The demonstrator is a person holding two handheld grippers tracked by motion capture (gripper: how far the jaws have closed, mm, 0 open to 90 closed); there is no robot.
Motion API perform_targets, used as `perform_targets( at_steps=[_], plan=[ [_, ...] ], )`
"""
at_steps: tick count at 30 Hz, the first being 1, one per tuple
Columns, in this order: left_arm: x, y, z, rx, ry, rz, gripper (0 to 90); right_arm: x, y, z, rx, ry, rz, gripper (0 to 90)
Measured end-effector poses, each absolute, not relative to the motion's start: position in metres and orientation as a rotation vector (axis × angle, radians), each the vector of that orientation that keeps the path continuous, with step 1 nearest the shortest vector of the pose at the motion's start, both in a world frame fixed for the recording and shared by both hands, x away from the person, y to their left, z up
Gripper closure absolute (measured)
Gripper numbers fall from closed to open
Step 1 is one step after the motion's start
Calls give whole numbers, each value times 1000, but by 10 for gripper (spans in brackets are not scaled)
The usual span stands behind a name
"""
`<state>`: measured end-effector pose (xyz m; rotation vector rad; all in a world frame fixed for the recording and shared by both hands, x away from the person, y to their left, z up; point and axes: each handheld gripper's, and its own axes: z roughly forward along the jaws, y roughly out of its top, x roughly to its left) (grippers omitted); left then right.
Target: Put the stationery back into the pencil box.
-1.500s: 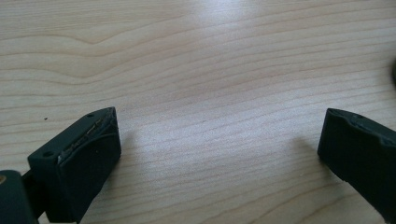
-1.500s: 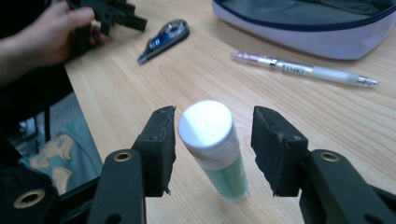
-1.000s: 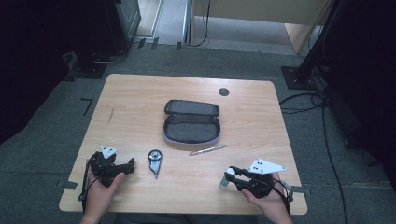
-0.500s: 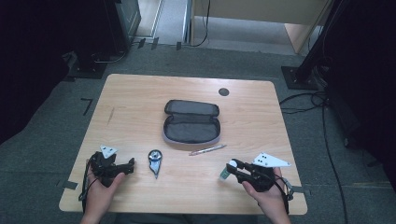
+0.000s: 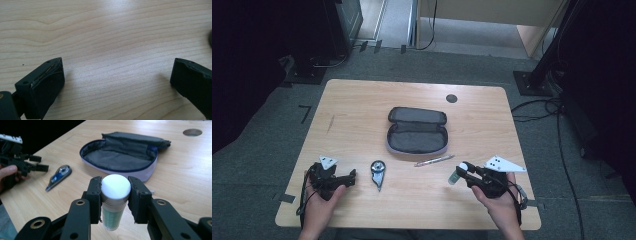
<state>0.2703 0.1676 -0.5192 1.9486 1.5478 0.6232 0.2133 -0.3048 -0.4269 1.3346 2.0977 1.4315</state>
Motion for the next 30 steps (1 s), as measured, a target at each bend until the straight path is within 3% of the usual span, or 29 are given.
perform_targets(
  at_steps=[30],
  plan=[
    [270, 168, -519, 1947, 1549, 622, 0, 265, -251, -393, 1246, 2071, 1445, 655]
  ],
)
